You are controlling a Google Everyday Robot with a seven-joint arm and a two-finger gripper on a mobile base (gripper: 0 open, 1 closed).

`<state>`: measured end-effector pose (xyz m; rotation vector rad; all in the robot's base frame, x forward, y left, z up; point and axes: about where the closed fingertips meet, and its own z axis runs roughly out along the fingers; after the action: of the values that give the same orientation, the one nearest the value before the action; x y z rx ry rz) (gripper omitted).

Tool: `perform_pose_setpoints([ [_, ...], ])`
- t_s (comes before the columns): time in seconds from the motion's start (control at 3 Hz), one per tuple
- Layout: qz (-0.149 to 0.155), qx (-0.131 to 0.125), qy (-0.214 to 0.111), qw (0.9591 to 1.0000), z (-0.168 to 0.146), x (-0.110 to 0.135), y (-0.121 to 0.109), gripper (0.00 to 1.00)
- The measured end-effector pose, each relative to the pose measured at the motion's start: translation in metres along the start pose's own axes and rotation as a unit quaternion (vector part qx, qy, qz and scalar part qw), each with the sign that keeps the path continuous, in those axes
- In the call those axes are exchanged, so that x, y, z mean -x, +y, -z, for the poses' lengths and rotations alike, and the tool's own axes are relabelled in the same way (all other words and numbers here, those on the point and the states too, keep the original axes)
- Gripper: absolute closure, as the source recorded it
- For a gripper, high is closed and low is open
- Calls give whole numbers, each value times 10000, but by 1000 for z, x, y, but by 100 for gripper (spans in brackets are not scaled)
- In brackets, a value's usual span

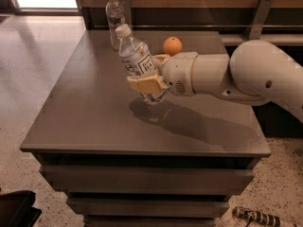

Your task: Place blue plastic bottle upright

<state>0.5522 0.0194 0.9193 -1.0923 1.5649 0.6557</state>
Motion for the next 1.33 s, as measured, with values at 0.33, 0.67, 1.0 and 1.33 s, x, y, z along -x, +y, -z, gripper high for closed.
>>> perform_pose_setpoints([
  [0.33, -22, 47, -212, 9998, -8, -9, -5, 100],
  [0.67, -90, 161, -362, 9992, -15, -16, -12, 100],
  [1.0, -193, 218, -491, 9984, -17, -22, -17, 100],
  [1.33, -254, 253, -651, 9972, -14, -27, -17, 100],
])
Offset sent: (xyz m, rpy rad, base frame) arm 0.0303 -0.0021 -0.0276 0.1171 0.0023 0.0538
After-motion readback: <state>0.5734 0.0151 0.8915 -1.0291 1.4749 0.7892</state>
